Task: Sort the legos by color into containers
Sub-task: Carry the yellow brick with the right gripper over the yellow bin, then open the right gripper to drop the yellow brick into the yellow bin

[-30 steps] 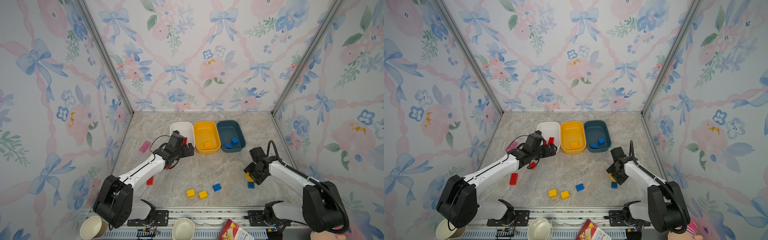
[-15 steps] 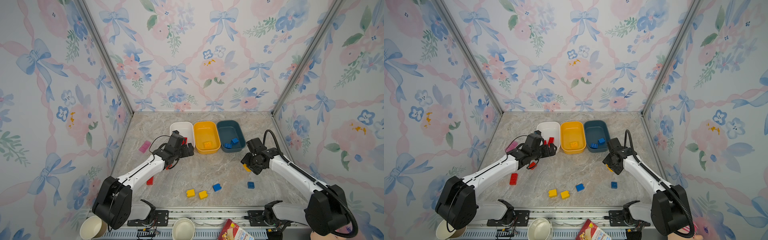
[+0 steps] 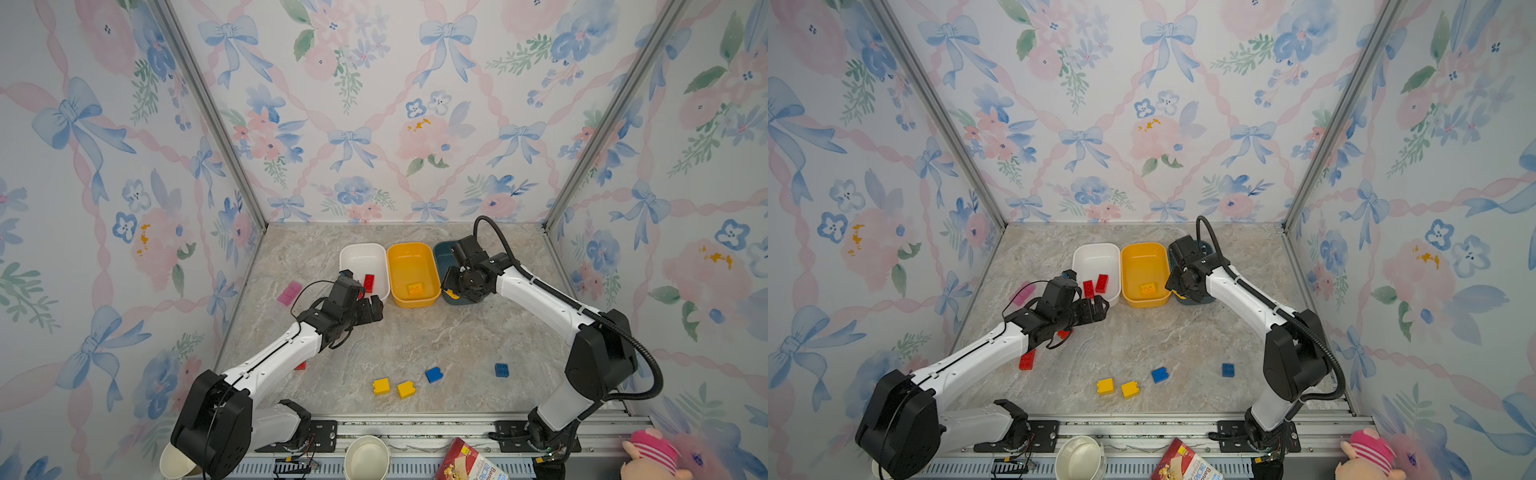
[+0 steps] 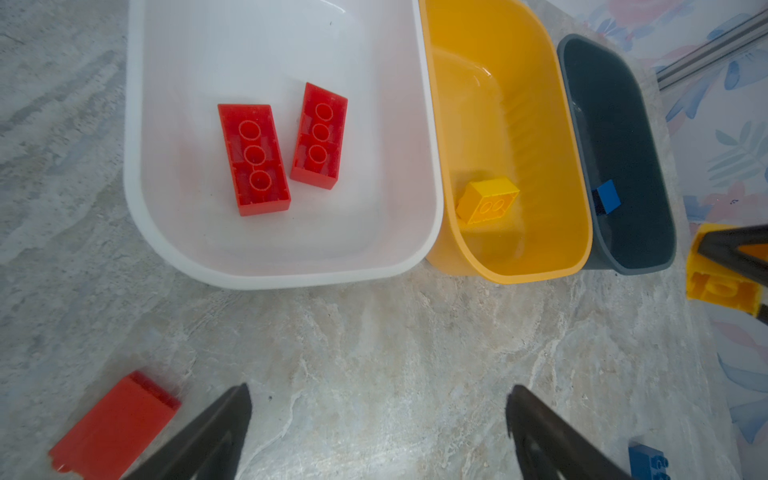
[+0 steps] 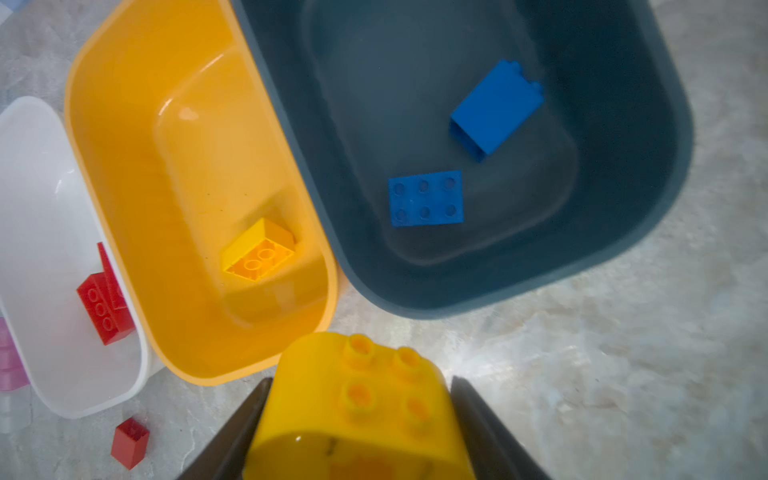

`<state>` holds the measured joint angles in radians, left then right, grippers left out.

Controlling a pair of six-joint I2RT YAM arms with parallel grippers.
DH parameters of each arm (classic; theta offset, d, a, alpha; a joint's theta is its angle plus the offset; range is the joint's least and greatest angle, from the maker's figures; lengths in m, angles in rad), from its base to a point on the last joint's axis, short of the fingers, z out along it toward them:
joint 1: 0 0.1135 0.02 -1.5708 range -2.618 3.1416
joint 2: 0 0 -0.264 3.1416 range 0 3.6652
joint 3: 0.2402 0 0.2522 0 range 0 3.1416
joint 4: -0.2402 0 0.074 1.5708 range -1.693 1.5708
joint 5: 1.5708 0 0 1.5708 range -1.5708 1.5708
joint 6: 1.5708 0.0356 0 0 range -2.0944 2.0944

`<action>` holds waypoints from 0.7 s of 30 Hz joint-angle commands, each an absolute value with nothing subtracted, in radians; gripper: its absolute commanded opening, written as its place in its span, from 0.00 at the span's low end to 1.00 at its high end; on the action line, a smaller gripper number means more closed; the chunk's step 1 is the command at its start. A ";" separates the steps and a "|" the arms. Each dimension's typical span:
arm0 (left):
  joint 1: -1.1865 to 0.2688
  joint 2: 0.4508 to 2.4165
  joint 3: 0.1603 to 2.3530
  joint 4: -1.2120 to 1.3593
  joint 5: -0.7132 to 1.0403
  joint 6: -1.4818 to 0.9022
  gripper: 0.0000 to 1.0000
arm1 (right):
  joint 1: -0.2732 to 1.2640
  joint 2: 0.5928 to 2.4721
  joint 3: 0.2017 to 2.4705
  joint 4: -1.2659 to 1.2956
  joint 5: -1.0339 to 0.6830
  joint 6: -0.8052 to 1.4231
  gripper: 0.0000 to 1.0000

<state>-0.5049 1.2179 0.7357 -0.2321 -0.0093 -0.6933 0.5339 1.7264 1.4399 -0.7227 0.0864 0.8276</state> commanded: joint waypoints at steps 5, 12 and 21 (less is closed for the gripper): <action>-0.509 1.162 0.690 -0.229 -0.003 -0.719 0.98 | 0.575 1.941 1.688 -0.706 0.059 0.720 0.60; -0.510 1.157 0.649 -0.230 -0.009 -0.725 0.98 | 0.573 2.144 1.916 -0.742 0.051 0.673 0.61; -0.509 1.152 0.646 -0.232 -0.040 -0.731 0.98 | 0.566 2.292 2.088 -0.814 0.041 0.630 0.74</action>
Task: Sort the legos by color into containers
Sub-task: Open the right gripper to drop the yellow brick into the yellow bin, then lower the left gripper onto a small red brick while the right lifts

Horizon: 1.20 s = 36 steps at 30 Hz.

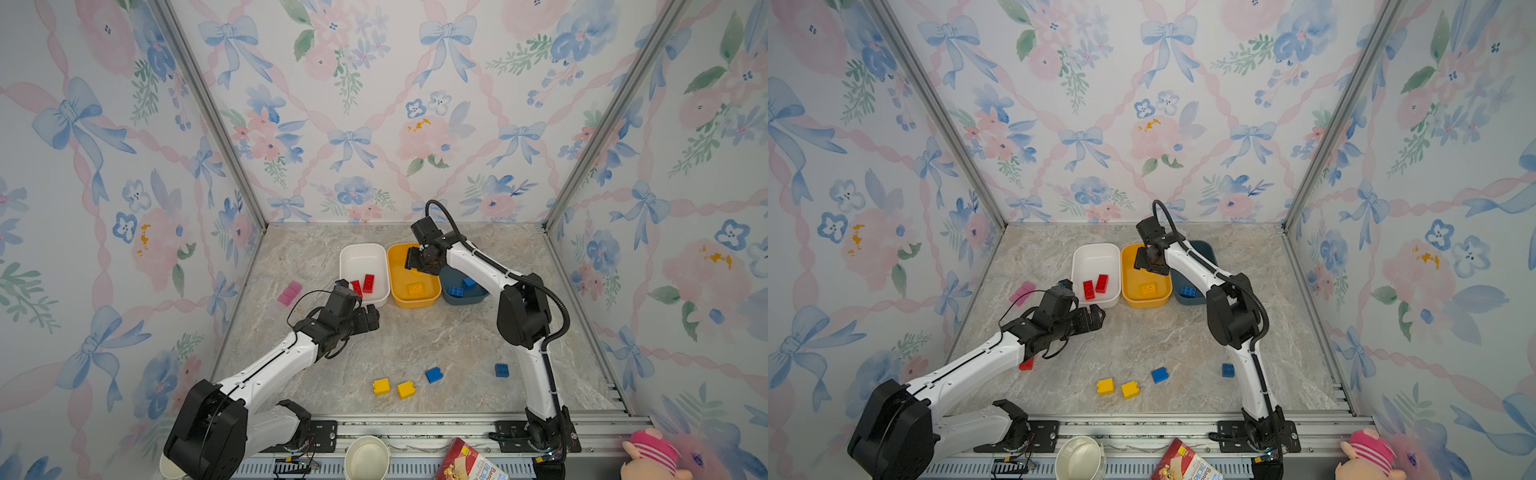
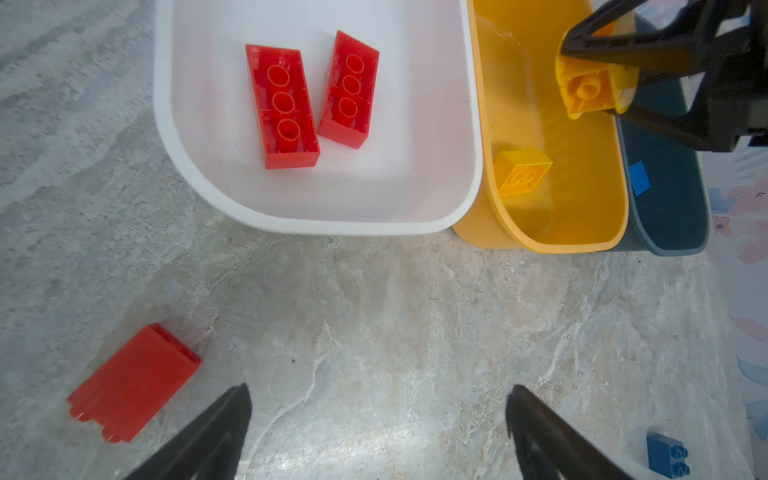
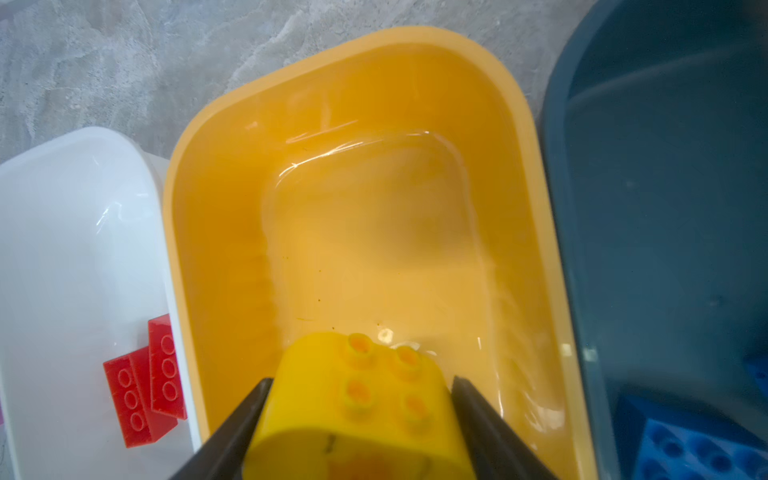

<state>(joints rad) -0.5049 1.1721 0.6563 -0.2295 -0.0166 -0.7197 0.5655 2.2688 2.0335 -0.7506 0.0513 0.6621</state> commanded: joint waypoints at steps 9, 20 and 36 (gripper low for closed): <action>-0.511 1.163 0.668 -0.279 -0.105 -0.728 0.97 | 0.566 2.258 2.077 -0.821 0.028 0.631 0.82; -0.400 1.210 0.715 -0.416 -0.175 -0.637 0.89 | 0.566 2.073 1.920 -0.792 0.000 0.631 0.86; -0.360 1.439 0.793 -0.459 -0.195 -0.508 0.76 | 0.560 1.769 1.591 -0.779 -0.016 0.668 0.91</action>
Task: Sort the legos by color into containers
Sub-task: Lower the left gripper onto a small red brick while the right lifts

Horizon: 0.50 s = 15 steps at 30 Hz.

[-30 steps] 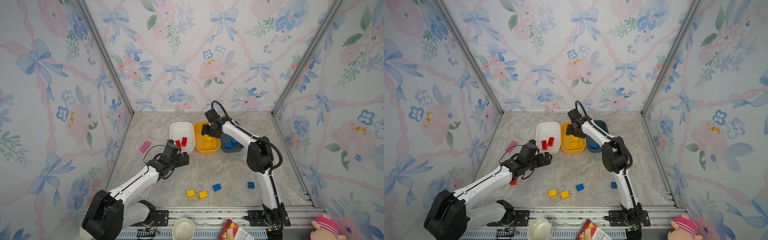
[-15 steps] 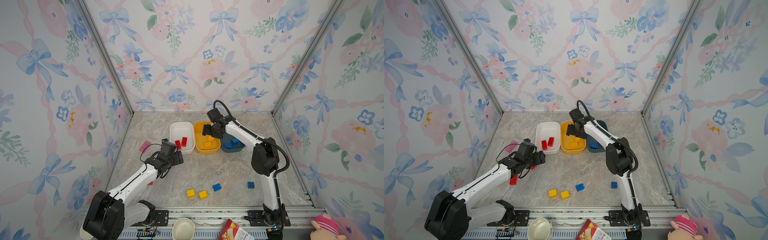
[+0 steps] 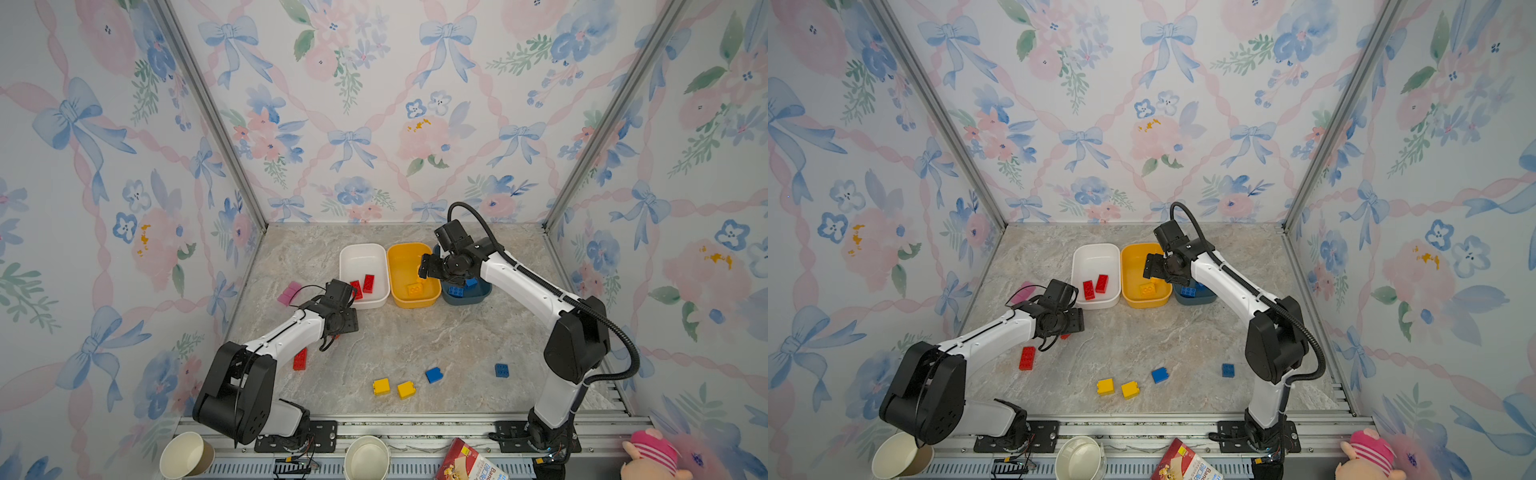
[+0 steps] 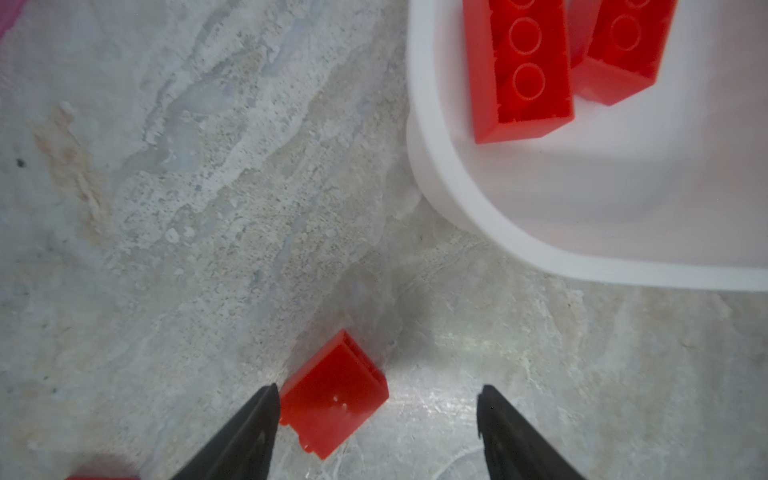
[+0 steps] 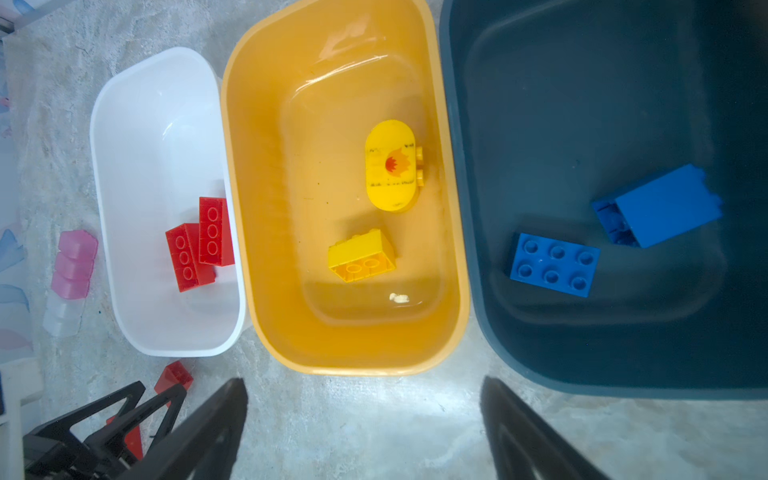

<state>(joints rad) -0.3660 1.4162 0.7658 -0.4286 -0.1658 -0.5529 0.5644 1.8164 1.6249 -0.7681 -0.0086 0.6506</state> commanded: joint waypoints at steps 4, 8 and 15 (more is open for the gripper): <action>-0.360 1.474 0.808 -0.459 -0.200 -0.487 0.76 | 0.558 1.743 1.562 -0.785 -0.014 0.675 0.91; -0.360 1.508 0.809 -0.459 -0.187 -0.474 0.74 | 0.554 1.730 1.547 -0.784 -0.015 0.682 0.91; -0.360 1.525 0.789 -0.459 -0.157 -0.478 0.66 | 0.546 1.717 1.537 -0.785 -0.014 0.689 0.91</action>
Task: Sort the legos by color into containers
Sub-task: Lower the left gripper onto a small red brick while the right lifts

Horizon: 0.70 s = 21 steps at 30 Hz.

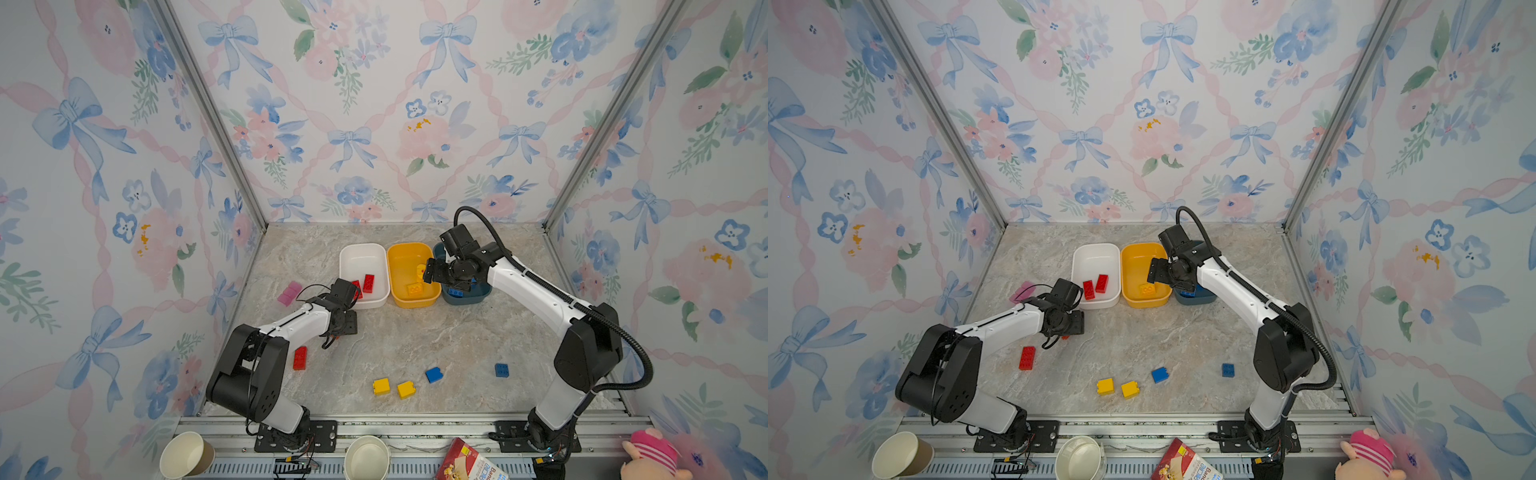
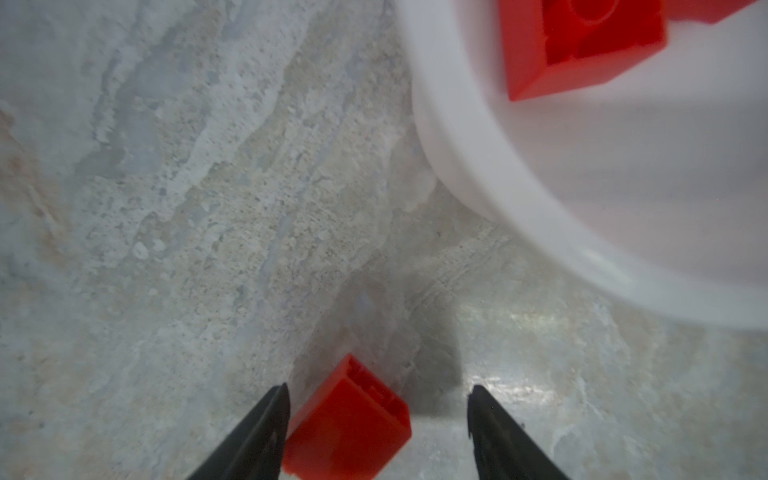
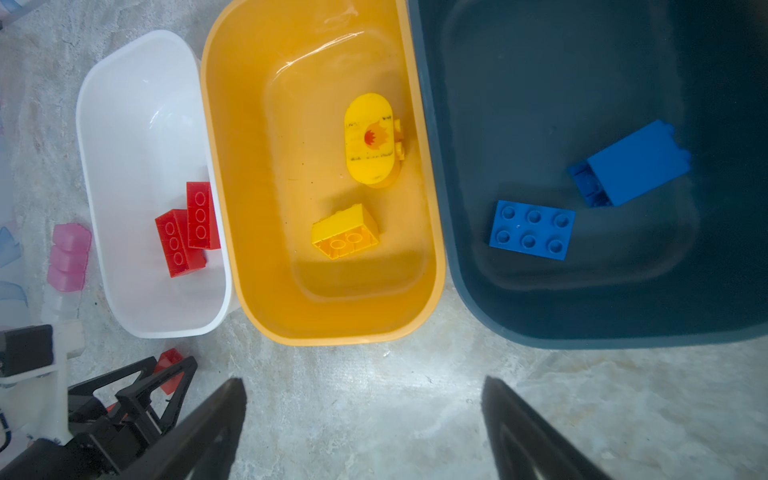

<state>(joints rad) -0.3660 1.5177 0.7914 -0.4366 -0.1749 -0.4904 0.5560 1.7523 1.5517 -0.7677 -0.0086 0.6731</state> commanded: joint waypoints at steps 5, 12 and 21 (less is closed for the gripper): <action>-0.368 1.508 0.762 -0.459 -0.145 -0.500 0.61 | 0.542 1.709 1.525 -0.781 -0.014 0.697 0.91; -0.390 1.512 0.736 -0.459 -0.147 -0.520 0.52 | 0.540 1.707 1.514 -0.776 -0.020 0.707 0.91; -0.398 1.512 0.747 -0.460 -0.163 -0.532 0.37 | 0.537 1.696 1.499 -0.773 -0.018 0.709 0.91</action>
<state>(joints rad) -0.3904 1.5177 0.7593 -0.4362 -0.1753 -0.5186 0.5488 1.7390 1.5169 -0.7673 -0.0158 0.6979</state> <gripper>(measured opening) 0.384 0.913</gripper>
